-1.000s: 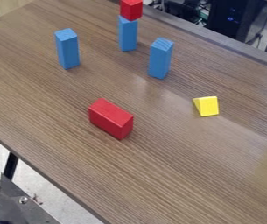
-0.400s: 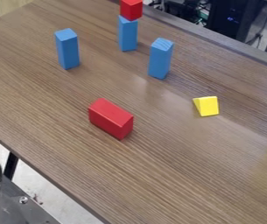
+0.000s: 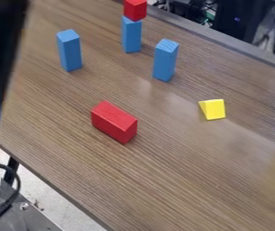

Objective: Put the green cube on the top of standing blue rectangular

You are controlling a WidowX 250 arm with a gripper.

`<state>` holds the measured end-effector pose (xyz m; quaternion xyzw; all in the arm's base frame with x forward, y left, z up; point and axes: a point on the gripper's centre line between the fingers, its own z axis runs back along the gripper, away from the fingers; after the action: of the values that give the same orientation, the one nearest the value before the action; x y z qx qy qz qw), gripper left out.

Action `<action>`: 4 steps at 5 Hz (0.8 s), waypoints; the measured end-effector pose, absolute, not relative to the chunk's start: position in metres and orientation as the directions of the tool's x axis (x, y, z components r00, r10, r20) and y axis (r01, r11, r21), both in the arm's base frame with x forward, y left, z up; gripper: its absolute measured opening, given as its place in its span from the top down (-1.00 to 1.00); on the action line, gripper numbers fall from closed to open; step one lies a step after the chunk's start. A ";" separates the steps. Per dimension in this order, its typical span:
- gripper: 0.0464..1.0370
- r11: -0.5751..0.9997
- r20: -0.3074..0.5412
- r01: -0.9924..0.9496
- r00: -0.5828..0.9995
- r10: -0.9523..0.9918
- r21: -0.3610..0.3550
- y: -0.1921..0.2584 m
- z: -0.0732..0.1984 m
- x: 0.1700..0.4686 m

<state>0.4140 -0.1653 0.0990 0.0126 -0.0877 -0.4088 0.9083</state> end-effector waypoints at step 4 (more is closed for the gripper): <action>-0.92 0.658 0.164 0.749 0.641 -0.750 0.080 -0.222 0.071 0.415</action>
<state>0.4145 -0.2217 0.0707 0.0023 -0.0915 -0.4135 0.9059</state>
